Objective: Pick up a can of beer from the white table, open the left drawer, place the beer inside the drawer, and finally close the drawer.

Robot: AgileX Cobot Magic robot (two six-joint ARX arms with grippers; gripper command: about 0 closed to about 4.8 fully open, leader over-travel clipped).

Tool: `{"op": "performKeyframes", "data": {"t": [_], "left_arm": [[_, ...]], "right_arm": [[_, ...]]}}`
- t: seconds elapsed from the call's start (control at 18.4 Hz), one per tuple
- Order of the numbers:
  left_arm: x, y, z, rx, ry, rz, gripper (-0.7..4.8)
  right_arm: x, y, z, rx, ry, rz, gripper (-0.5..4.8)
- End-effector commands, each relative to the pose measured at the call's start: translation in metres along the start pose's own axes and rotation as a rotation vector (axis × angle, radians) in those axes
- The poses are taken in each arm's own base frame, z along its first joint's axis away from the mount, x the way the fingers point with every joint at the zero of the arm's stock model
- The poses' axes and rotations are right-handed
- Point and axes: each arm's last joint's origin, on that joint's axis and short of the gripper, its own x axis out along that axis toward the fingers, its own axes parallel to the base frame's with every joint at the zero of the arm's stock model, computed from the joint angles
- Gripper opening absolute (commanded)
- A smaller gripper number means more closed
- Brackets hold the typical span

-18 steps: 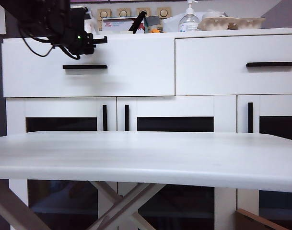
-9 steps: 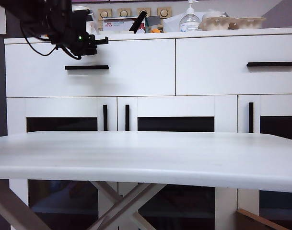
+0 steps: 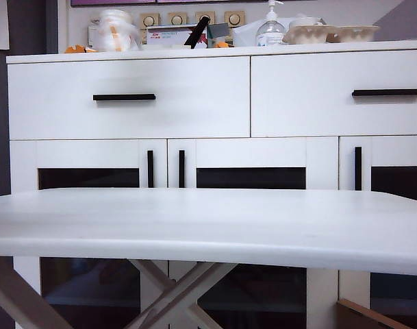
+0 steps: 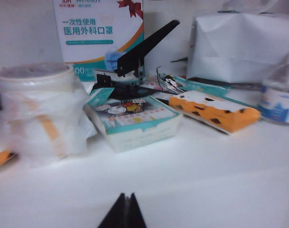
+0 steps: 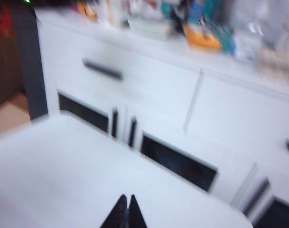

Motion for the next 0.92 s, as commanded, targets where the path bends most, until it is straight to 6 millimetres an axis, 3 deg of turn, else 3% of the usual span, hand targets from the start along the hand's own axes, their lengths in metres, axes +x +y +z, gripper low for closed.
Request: {"op": "performKeyframes", "data": {"t": [0.05,0.27,0.33,0.49,0.6,0.76,0.92], "left_arm": [[-0.048,-0.011,0.04,0.031,-0.004,-0.002,-0.06],[-0.131,-0.026,0.084,0.137,0.026,-0.002,-0.06],[-0.159,-0.028,0.095,0.14,-0.002,-0.014,-0.06],[-0.226,-0.034,0.103,0.143,-0.045,-0.051,-0.06],[-0.261,-0.037,0.09,0.14,-0.025,-0.041,-0.06],[-0.324,-0.043,0.044,0.068,-0.069,-0.04,-0.06],[-0.368,-0.047,-0.031,0.03,-0.035,0.008,-0.06]], "right_arm": [[-0.018,-0.004,-0.035,0.025,-0.072,-0.001,-0.03],[-0.029,-0.001,-0.103,0.029,-0.071,0.043,-0.03],[-0.031,0.0,-0.121,0.033,-0.058,0.046,-0.03],[-0.036,0.0,-0.145,0.017,-0.018,0.05,-0.03],[-0.039,-0.001,-0.149,0.007,0.01,0.055,-0.03],[-0.042,-0.002,-0.15,0.008,0.007,0.056,-0.02],[-0.042,-0.002,-0.15,0.009,0.006,0.056,-0.02]]}}
